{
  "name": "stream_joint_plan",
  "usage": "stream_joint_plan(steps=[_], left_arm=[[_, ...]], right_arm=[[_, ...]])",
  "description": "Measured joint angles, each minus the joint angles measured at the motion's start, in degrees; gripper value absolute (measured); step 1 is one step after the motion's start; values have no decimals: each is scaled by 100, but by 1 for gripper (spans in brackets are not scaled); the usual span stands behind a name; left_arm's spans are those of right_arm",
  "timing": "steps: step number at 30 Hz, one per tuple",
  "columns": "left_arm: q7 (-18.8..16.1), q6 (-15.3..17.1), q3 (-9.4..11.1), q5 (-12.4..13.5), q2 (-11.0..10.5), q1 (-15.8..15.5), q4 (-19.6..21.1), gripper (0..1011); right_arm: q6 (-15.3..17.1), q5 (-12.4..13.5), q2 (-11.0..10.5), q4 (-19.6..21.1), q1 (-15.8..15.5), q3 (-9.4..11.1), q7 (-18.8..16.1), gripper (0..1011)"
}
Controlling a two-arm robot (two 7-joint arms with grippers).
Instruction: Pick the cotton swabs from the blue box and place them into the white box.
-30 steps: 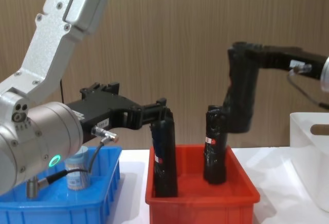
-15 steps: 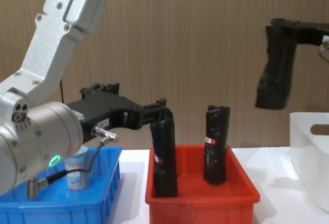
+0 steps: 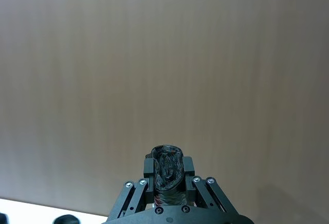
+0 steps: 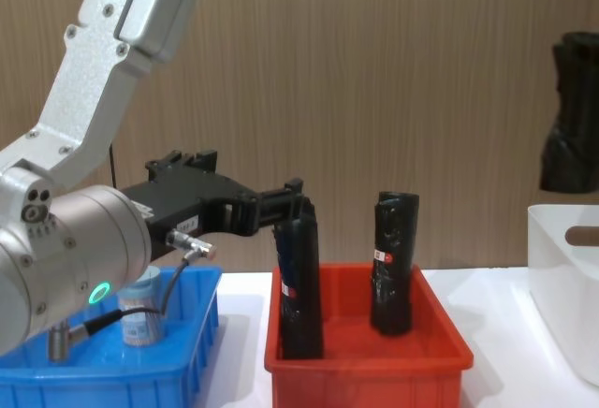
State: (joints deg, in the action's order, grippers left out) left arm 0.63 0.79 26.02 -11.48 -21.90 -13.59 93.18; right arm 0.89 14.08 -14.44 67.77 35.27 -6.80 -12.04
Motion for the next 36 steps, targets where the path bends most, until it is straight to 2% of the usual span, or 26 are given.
stream_joint_plan(steps=[4, 8, 9, 17, 18, 29, 36], left_arm=[[0, 0, 0, 0, 0, 0, 0, 1004], [0, 0, 0, 0, 0, 0, 0, 1004], [0, 0, 0, 0, 0, 0, 0, 1004], [0, 0, 0, 0, 0, 0, 0, 1004], [0, 0, 0, 0, 0, 0, 0, 1004], [0, 0, 0, 0, 0, 0, 0, 1004], [0, 0, 0, 0, 0, 0, 0, 1004]], right_arm=[[150, -92, -27, -64, 41, 54, 237, 309], [356, -205, -58, -196, 103, 118, 535, 392], [397, -227, -63, -223, 113, 127, 593, 447], [676, -365, -107, -495, 227, 222, 964, 662], [700, -388, -115, -535, 240, 238, 1003, 721], [774, -487, -160, -640, 249, 328, 1147, 1001], [780, -518, -177, -568, 188, 361, 1166, 1001]])
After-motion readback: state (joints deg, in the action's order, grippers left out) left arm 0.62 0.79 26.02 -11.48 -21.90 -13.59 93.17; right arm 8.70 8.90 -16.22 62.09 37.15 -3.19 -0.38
